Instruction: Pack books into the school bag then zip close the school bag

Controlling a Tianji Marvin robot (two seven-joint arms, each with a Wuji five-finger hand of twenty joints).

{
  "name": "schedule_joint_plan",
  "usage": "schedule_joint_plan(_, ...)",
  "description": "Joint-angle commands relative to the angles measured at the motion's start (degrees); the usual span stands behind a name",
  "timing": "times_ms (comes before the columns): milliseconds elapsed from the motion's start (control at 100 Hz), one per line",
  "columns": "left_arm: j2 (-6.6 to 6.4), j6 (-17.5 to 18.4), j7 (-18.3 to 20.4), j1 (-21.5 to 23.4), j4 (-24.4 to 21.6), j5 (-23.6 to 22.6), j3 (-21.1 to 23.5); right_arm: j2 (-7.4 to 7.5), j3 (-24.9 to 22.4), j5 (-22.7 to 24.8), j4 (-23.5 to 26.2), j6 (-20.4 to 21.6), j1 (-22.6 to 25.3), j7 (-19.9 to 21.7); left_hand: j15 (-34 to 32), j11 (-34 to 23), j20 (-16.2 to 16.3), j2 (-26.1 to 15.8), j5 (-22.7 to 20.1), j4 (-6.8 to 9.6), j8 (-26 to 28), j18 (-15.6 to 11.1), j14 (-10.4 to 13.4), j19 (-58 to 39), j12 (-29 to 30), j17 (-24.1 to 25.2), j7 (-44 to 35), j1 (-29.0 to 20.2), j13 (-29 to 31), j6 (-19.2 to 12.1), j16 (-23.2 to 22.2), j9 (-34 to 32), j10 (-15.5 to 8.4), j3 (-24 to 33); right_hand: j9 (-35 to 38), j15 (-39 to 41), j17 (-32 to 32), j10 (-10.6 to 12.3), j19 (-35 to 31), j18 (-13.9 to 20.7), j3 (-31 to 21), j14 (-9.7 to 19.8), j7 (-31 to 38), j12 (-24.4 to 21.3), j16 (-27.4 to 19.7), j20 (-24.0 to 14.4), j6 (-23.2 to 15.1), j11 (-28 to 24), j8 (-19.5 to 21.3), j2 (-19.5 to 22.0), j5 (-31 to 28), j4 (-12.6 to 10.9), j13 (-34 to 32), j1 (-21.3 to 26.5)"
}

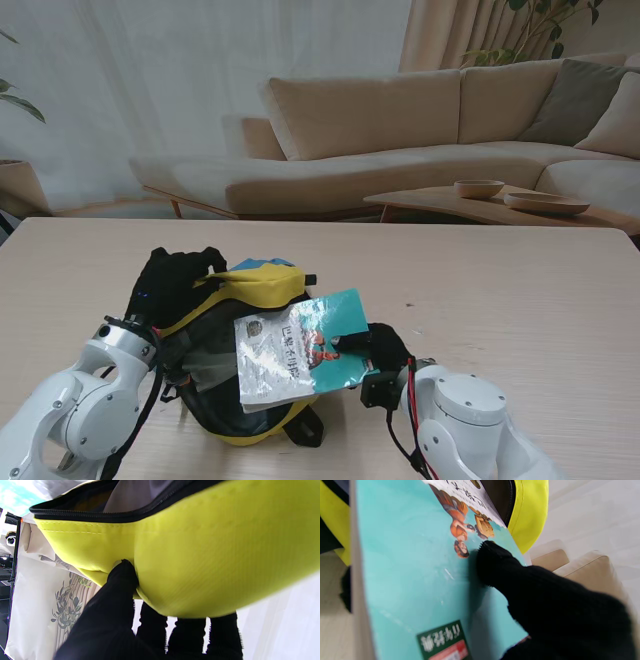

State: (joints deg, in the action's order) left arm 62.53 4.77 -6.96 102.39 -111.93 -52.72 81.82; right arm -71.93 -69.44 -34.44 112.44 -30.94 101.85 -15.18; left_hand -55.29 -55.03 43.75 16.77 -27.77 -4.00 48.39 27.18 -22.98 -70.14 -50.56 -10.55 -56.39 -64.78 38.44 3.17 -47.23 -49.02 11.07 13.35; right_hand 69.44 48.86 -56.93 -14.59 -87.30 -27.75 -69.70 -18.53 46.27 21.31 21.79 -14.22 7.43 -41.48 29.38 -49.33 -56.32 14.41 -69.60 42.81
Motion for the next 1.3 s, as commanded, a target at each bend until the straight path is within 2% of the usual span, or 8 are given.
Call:
schedule_joint_plan(0, 0.29, 0.37, 0.85, 0.19, -1.08, 0.21, -0.05, -1.84, 1.18, -1.19, -0.19, -0.31, -1.05, -0.01, -0.91, -2.19, 1.30, -3.99, -1.18, -0.53, 3.76, 1.97, -1.83, -1.96, 0.70, 0.80, -6.20, -5.21, 0.11, -1.20, -0.84, -0.94, 0.14, -0.85, 2.06, 3.30, -2.59, -1.27, -3.04, -0.46, -7.62, -1.11, 9.61, -0.62, 0.68, 0.37, -10.32, -1.11, 4.68, 3.76, -8.67, -0.65, -4.07, 6.17)
schedule_joint_plan(430, 0.32, 0.75, 0.35, 1.54, -2.06, -0.02, -0.87, -7.15, 7.80, -7.90, -5.91, -6.33, -9.67, -13.55, -0.38, -1.85, 1.36, -4.22, -1.05, -0.30, 4.42, 1.93, -1.96, -1.71, 0.47, 1.32, -6.11, -5.72, -0.50, -1.49, -0.84, -0.60, -0.04, -1.83, 1.84, 3.06, -2.69, -1.16, -2.70, -0.04, -7.40, -0.65, 9.58, -1.35, 0.32, 0.90, -10.17, -1.27, 4.08, 4.22, -8.13, -0.62, -4.17, 6.13)
schedule_joint_plan(590, 0.50, 1.20, -0.99, 2.06, -2.44, 0.10, -1.02, -8.60, 9.85, -8.48, -7.81, -6.88, -11.41, -16.78, -0.30, -1.78, 1.39, -4.31, -1.03, -0.29, 4.60, 1.94, -1.90, -1.70, 0.41, 1.32, -6.14, -5.83, -0.52, -1.61, -0.87, -0.57, -0.15, -2.06, 1.65, 2.69, -2.72, -1.19, -2.61, 0.00, -7.33, -0.85, 9.63, -1.60, 0.12, 1.08, -10.17, -1.34, 3.98, 4.26, -8.10, -0.57, -4.06, 6.14)
schedule_joint_plan(740, 0.93, 1.38, -4.16, 2.43, -2.30, 0.13, -0.96, -9.57, 10.75, -5.82, -9.20, -8.30, -12.04, -17.30, -0.22, -1.70, 1.45, -4.40, -1.00, -0.28, 4.76, 2.05, -2.15, -1.76, 0.37, 1.21, -6.22, -6.15, -0.51, -1.45, -0.88, -0.60, -0.05, -2.20, 1.70, 2.53, -2.72, -1.00, -2.30, -0.11, -7.28, -0.56, 9.60, -1.91, 0.00, 1.35, -10.24, -1.49, 3.87, 4.35, -7.97, -0.50, -4.18, 6.11)
schedule_joint_plan(900, 0.98, 2.11, -4.03, 2.78, -2.57, 0.74, -0.41, -10.44, 11.39, -6.61, -10.59, -8.37, -13.05, -19.62, -0.03, -1.57, 1.45, -4.58, -0.94, -0.31, 4.86, 2.03, -2.11, -1.64, 0.33, 1.43, -6.19, -6.30, -0.69, -1.44, -0.86, -0.48, -0.08, -2.50, 1.69, 2.43, -2.84, -1.03, -2.16, -0.27, -7.34, -0.61, 9.61, -2.07, -0.06, 1.53, -10.24, -1.58, 3.84, 4.37, -7.98, -0.42, -4.18, 6.11)
schedule_joint_plan(1290, 0.82, 2.83, -2.64, 3.45, -3.29, 1.25, -0.42, -13.31, 14.79, -12.58, -14.53, -6.46, -17.54, -29.26, 0.38, -1.27, 1.34, -4.94, -0.77, -0.21, 5.13, 1.91, -2.01, -1.36, 0.20, 1.79, -6.08, -6.73, -1.00, -1.50, -0.82, -0.22, -0.14, -3.18, 1.47, 2.24, -2.94, -0.73, -2.15, 0.09, -7.30, -0.17, 9.59, -2.44, -0.19, 1.84, -10.34, -1.84, 3.77, 4.62, -7.83, -0.05, -4.14, 6.05)
